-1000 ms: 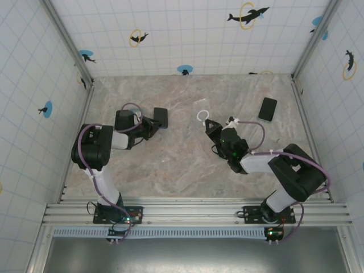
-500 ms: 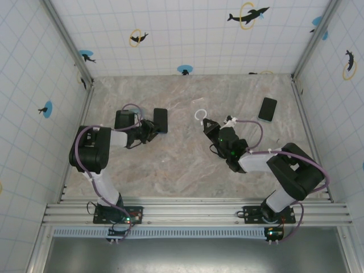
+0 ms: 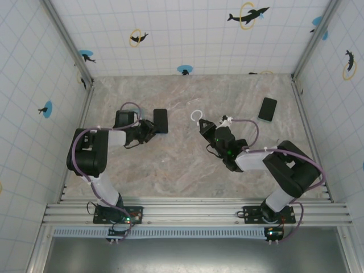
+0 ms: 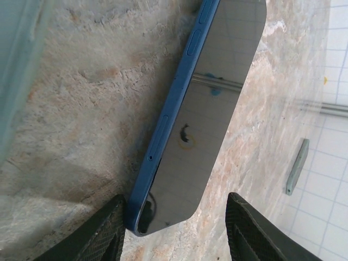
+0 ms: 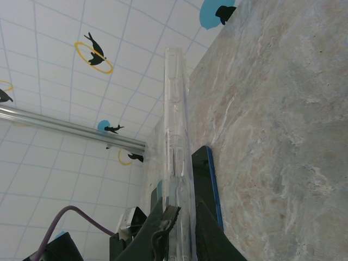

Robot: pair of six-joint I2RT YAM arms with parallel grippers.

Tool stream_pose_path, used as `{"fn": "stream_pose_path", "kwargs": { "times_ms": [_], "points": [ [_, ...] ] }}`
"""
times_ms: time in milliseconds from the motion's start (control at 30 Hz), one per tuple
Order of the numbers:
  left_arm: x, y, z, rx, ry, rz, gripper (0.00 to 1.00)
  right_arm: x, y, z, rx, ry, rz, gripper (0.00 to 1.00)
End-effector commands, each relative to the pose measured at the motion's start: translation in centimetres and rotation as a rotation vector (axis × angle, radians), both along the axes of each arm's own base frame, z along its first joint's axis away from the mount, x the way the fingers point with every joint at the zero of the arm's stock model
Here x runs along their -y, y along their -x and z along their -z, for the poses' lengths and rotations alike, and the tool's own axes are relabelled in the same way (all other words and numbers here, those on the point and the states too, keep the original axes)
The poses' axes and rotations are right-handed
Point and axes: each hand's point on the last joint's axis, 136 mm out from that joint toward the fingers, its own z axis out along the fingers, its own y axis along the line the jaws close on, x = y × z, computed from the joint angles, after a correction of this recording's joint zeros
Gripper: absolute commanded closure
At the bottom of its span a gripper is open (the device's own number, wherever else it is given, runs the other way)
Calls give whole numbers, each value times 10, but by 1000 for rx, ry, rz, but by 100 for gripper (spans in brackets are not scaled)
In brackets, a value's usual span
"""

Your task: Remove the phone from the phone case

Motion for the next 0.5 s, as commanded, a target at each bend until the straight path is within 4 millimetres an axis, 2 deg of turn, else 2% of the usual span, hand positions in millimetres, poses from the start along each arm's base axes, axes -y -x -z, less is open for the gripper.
{"fn": "stream_pose_path", "kwargs": {
  "times_ms": [0, 300, 467],
  "points": [
    [-9, -4, -8, 23, -62, 0, 48, -9, -7, -5, 24, 20, 18, 100],
    [-19, -2, -13, 35, -128, 6, 46, -31, -12, 10, 12, 96, 26, 100],
    [-17, -3, -45, 109, -109, 10, 44, -47, -22, 28, -4, 131, 23, 100]
  ]
}}
